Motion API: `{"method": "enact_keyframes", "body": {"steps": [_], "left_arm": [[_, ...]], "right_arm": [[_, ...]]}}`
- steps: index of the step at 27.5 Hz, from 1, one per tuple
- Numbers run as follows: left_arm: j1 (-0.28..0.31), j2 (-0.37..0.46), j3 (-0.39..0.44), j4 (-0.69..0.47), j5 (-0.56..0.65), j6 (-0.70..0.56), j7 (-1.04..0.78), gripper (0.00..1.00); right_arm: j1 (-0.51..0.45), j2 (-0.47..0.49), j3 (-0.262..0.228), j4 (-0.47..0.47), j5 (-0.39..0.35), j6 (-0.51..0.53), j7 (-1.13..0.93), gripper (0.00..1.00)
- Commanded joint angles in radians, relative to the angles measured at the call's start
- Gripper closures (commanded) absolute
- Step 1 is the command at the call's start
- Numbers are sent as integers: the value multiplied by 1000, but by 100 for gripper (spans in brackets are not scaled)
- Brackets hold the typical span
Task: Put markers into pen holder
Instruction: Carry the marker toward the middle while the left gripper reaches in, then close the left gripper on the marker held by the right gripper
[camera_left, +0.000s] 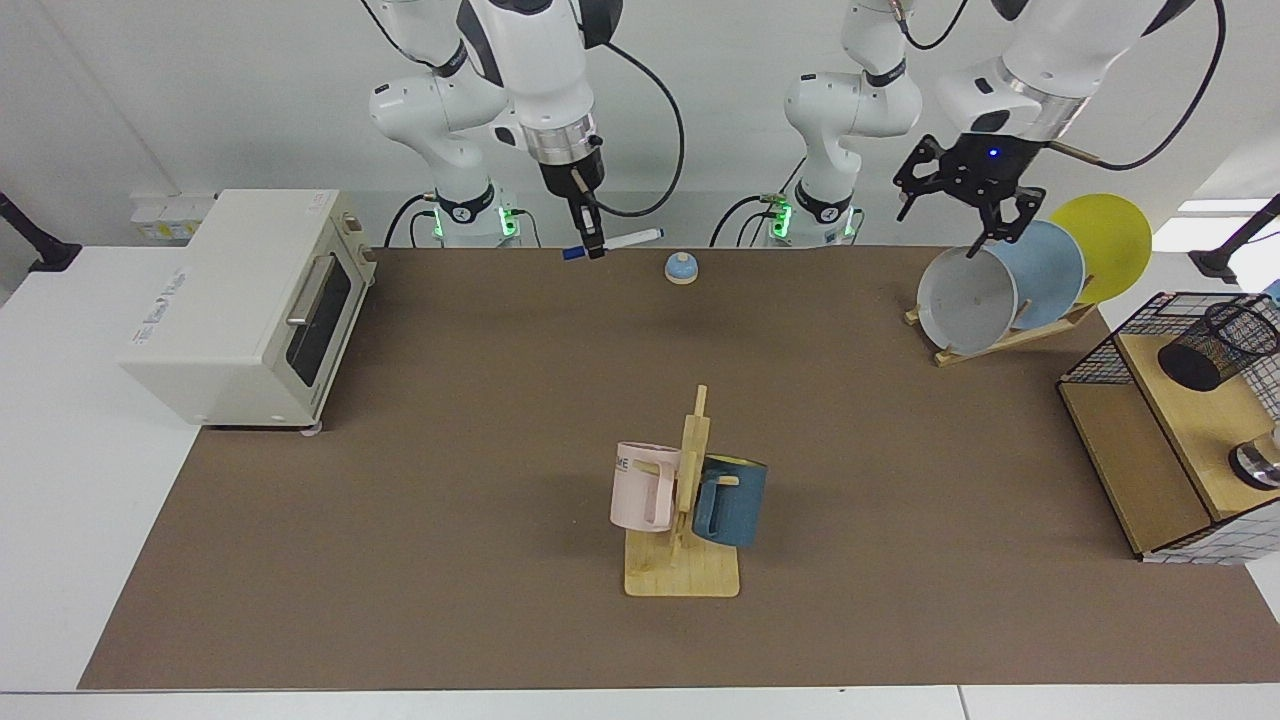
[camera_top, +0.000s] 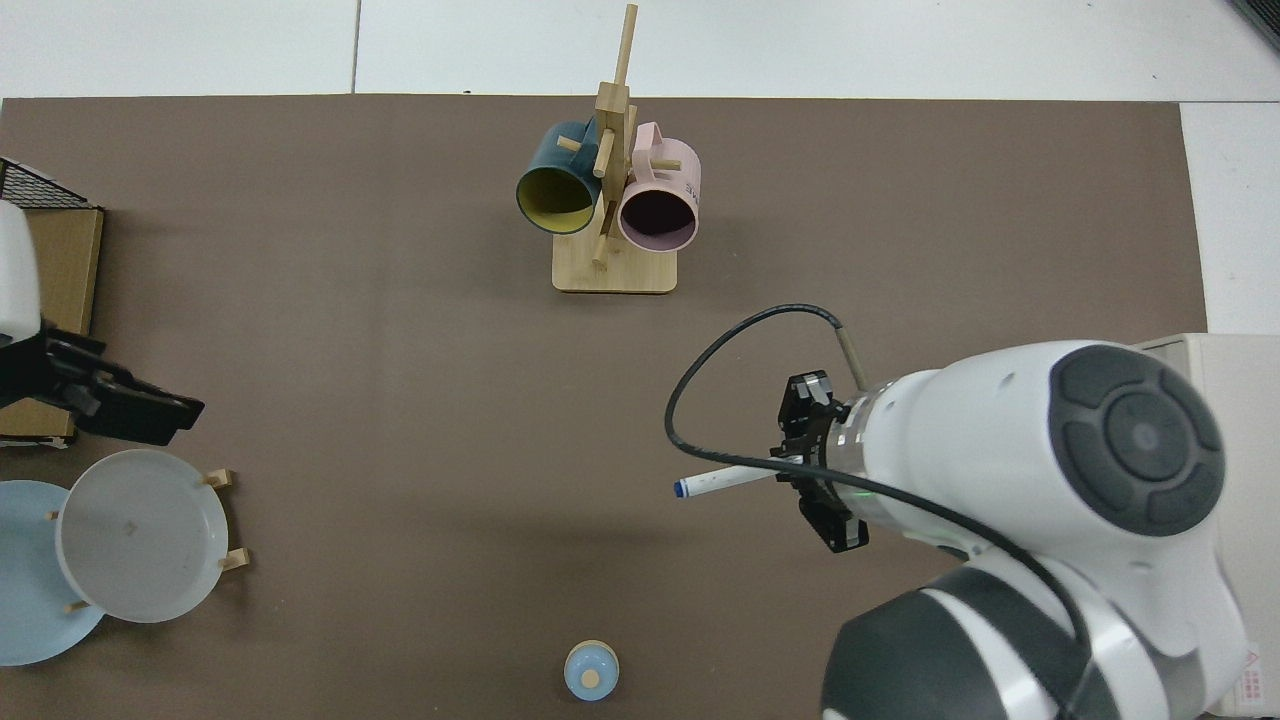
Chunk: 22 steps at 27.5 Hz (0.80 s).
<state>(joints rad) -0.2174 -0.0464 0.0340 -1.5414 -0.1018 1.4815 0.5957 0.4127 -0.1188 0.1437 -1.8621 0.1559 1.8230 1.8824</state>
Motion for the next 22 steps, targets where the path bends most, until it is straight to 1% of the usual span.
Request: {"method": "enact_keyframes", "body": {"steps": [1,3,4,7,9,11,17,20,22], "left_arm": [[-77,-53,-28,-80,-22,78,70,5],[-100,-67,-40,-95,-29,89,85,7],[-109,-72,-42,-105,-38,95,85,10],[-144,-78,-42,-131,-76,126,91,10],[-178,-79,-43,-150,-78,157,98,10],[-200,-81,-43,-169,-78,184,104,10],[-234,-92,-51,-212,-99,238,142,10],[-256,-93,-62,-232,-108,261,141,10],[-261,-93,-65,-247,-122,269,141,10]], "right_arm": [[54,30,-4,66,-12,-36,67,100],[70,30,-4,67,-10,-36,70,100],[72,30,-4,67,-12,-36,70,100],[74,31,-4,69,-12,-41,73,100],[74,33,-4,69,-12,-39,87,100],[74,36,-4,75,-12,-39,96,100],[90,113,-4,188,-13,-53,150,100],[103,142,-3,230,-13,-57,170,100],[118,151,-4,239,-18,-57,188,100]]}}
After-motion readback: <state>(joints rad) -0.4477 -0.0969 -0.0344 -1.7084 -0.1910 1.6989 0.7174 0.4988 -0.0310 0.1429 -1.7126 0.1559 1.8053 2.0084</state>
